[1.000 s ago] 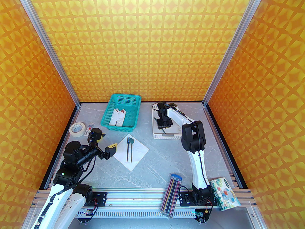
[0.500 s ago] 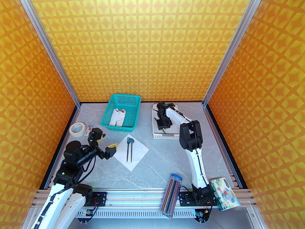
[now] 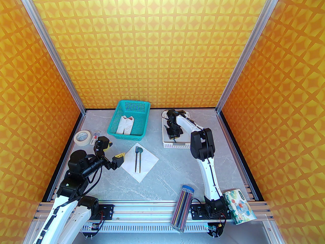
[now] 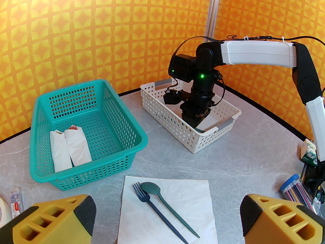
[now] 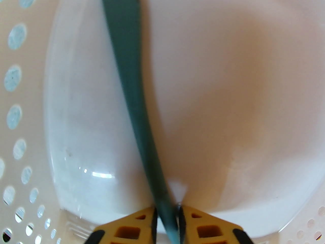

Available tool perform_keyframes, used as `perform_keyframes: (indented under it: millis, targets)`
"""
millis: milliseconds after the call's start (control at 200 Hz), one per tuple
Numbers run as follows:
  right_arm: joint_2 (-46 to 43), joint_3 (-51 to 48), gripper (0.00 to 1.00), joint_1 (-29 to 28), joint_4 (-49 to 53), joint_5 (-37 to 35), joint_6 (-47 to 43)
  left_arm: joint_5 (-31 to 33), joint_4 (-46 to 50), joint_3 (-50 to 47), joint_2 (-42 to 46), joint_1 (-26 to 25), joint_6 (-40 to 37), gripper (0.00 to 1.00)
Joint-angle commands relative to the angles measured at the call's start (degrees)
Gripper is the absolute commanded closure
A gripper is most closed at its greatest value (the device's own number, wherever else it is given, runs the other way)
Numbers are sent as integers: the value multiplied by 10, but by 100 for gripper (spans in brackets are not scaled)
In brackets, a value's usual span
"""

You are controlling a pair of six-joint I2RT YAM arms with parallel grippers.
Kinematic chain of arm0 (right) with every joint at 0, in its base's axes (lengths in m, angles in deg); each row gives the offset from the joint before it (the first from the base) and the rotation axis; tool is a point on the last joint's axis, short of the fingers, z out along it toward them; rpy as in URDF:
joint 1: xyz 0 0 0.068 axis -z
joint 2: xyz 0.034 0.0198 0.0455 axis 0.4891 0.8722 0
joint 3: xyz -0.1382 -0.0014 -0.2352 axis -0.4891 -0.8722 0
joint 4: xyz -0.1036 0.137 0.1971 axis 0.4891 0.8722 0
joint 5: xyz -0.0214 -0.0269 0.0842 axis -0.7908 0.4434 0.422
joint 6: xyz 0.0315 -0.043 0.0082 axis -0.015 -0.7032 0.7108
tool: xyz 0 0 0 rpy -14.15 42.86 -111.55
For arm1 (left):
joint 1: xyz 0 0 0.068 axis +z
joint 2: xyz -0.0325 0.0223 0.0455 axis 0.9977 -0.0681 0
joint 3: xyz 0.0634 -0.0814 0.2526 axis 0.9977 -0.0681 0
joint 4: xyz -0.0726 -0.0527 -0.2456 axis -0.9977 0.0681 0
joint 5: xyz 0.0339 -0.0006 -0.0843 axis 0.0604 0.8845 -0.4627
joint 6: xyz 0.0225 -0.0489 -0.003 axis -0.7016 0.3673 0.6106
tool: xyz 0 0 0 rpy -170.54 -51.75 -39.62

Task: Place the utensils on the paper napkin and roll it up

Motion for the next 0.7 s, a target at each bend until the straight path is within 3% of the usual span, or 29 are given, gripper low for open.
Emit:
perform_keyframes:
  millis: [0,260,695]
  targets:
    - [-5,-27,82,3,-16,-31,-6,-1,12,-4,-2,-3,-5,1]
    - [-40,-39,90,3,-33,-43,-10,1,14,-3,-1,-3,-4,1]
    - [-96,-58,91,3,-47,-60,-6,2,18,-3,0,-3,-3,1]
